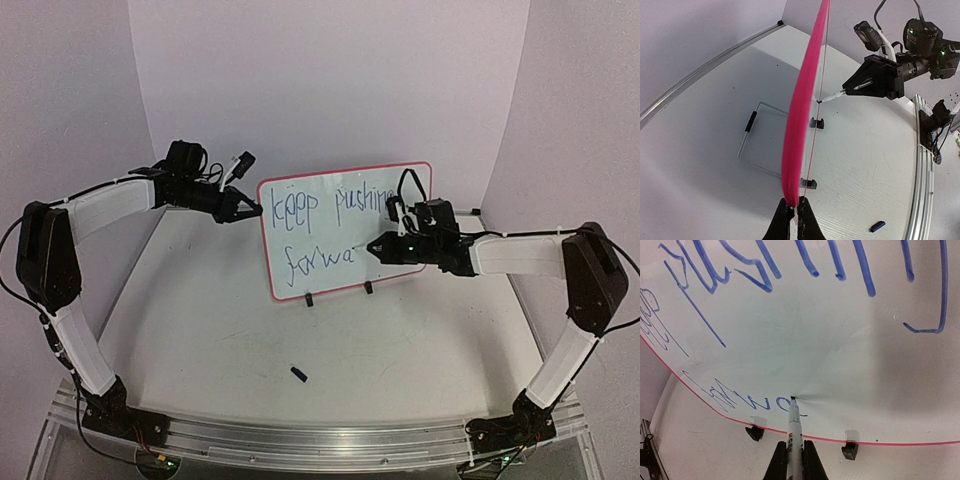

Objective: Write a sentence on the whiteboard
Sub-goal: Write a sentence on the whiteboard stand.

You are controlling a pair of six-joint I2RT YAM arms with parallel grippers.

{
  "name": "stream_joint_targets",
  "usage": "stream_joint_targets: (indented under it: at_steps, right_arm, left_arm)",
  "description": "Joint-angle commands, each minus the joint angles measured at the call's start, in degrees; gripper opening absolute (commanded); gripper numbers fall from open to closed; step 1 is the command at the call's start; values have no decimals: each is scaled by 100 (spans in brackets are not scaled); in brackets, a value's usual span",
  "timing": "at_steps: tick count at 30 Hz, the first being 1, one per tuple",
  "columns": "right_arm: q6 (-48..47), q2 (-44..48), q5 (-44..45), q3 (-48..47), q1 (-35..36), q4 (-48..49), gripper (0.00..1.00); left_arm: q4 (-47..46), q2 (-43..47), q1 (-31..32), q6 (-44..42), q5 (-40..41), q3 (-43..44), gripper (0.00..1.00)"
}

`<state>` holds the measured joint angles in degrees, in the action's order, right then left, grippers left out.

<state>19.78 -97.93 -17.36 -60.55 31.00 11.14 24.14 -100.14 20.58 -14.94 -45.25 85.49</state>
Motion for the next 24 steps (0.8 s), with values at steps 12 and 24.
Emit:
stream_joint_targets:
  at_steps: [12, 24]
  right_arm:
    - [188, 138, 521, 254, -14, 176, 0]
    - [227, -202, 420, 217, -11, 117, 0]
  left_arm:
    - [486, -138, 105, -114, 90, 58, 0]
    - [485, -129, 116, -114, 87, 64, 0]
